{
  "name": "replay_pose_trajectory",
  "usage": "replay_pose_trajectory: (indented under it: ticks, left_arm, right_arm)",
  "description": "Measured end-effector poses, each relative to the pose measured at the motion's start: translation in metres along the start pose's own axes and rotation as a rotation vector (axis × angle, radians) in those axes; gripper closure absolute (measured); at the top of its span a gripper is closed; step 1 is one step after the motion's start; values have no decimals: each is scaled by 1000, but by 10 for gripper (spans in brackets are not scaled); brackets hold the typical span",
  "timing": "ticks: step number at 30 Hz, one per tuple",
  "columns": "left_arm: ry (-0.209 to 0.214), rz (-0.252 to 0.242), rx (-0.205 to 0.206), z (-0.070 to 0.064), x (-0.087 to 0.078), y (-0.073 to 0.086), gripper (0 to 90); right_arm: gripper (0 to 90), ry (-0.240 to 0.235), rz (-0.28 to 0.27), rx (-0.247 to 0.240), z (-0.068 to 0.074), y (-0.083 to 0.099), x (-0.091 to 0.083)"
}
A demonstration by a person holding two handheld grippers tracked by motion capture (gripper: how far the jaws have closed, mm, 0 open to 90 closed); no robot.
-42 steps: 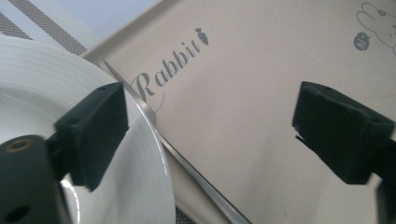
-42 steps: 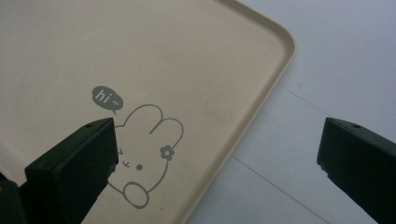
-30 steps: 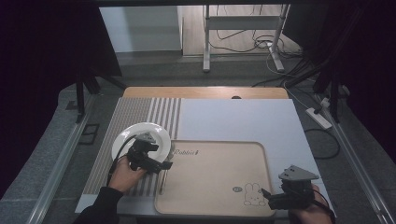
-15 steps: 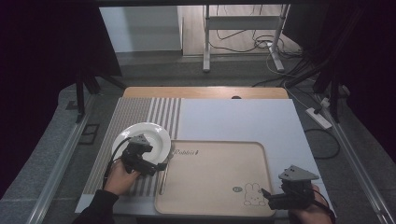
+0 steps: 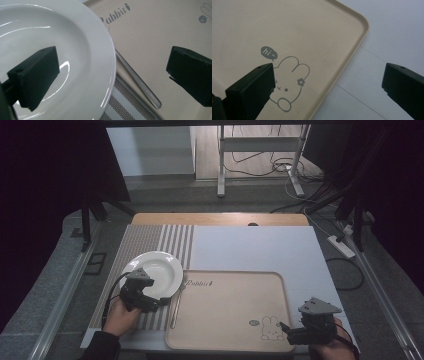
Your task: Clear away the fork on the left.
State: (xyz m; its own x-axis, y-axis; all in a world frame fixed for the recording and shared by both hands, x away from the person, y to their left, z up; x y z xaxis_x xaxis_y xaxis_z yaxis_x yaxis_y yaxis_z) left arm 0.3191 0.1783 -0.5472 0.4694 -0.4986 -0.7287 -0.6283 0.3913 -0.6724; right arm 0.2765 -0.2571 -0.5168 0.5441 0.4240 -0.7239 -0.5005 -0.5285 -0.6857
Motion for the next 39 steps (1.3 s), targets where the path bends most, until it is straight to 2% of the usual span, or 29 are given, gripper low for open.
replay_pose_trajectory:
  ticks: [11,29,31,39]
  left_arm:
    - [-18,-18,-40,4,-16,17,0]
    - [-53,-1,-81,7,-34,47,0]
    - [-58,-18,-86,7,-37,47,0]
    - [-81,-31,-112,9,-46,52,0]
  right_arm:
    - [0,3,-4,3,0,0,0]
    - [0,19,-16,33,-4,0,-2]
    - [0,20,-15,35,-3,0,-2]
    - [0,22,-17,35,-4,0,-2]
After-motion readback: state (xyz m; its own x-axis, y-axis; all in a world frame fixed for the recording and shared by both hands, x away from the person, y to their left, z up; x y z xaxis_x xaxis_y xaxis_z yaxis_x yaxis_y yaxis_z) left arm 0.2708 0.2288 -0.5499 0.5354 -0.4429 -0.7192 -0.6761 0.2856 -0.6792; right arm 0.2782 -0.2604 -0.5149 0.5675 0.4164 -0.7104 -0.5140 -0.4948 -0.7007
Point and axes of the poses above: each handheld gripper's, and its own axes: x roughly forward along the jaws, y roughly out of its underside, z roughly to its left, the point moved 8 cm from there along x, roughly forward along the jaws, and after that the axes turned 7 degrees about -y, right-handed, at the moved point
